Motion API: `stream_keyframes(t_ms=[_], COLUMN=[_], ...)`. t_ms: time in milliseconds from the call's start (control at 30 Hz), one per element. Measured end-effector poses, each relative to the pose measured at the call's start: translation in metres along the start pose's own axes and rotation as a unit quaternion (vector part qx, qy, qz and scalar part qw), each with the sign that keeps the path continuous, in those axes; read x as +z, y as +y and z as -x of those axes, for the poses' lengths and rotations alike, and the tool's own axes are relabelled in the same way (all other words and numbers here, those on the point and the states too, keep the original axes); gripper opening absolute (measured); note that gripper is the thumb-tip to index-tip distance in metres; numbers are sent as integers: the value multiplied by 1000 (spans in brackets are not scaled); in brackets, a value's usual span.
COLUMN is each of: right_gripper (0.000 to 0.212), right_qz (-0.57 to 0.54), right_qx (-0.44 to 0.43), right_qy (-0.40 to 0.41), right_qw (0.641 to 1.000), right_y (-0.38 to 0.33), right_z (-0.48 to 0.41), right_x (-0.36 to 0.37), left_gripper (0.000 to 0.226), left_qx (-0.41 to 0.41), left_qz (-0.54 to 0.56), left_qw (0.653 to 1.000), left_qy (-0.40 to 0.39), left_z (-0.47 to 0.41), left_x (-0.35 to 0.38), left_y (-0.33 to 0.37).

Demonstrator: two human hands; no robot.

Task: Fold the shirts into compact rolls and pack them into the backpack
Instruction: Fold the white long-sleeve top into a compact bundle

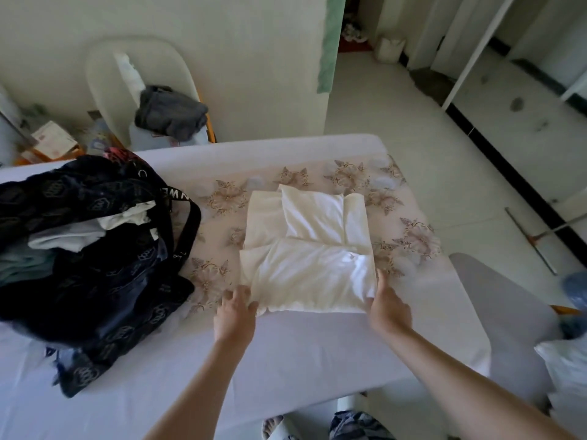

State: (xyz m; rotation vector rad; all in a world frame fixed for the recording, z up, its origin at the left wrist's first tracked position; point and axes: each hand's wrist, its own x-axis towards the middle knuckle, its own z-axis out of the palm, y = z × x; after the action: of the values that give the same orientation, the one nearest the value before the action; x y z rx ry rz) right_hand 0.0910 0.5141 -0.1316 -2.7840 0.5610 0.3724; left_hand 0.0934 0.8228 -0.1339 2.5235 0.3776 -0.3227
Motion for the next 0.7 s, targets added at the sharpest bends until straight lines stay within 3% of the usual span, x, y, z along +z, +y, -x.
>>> stream_keyframes(t_ms=[67, 167, 267, 400, 467, 567, 700], right_gripper=[62, 30, 30, 51, 64, 75, 35], right_qz=[0, 4, 7, 153, 200, 244, 186], right_qx=[-17, -50, -39, -158, -238, -247, -233], right_qy=[-5, 73, 76, 100, 77, 39, -22], right_qw=[1000, 996, 996, 970, 947, 937, 954], right_y=[2, 9, 12, 9, 9, 8, 12], right_z=[1, 0, 2, 11, 17, 22, 14], right_x=[-3, -14, -21, -10, -3, 6, -11], left_gripper=[19, 23, 20, 36, 45, 43, 36], left_qx=[27, 23, 52, 256, 332, 284, 270], left_qz=[41, 36, -12, -92, -137, -121, -115], left_qw=[999, 998, 998, 959, 933, 951, 949], left_qy=[14, 38, 21, 80, 34, -20, -114], left_z=[-5, -11, -6, 11, 11, -6, -21], left_x=[-8, -24, -28, -17, -10, -6, -19], left_y=[-9, -26, -37, -35, -33, -36, -35])
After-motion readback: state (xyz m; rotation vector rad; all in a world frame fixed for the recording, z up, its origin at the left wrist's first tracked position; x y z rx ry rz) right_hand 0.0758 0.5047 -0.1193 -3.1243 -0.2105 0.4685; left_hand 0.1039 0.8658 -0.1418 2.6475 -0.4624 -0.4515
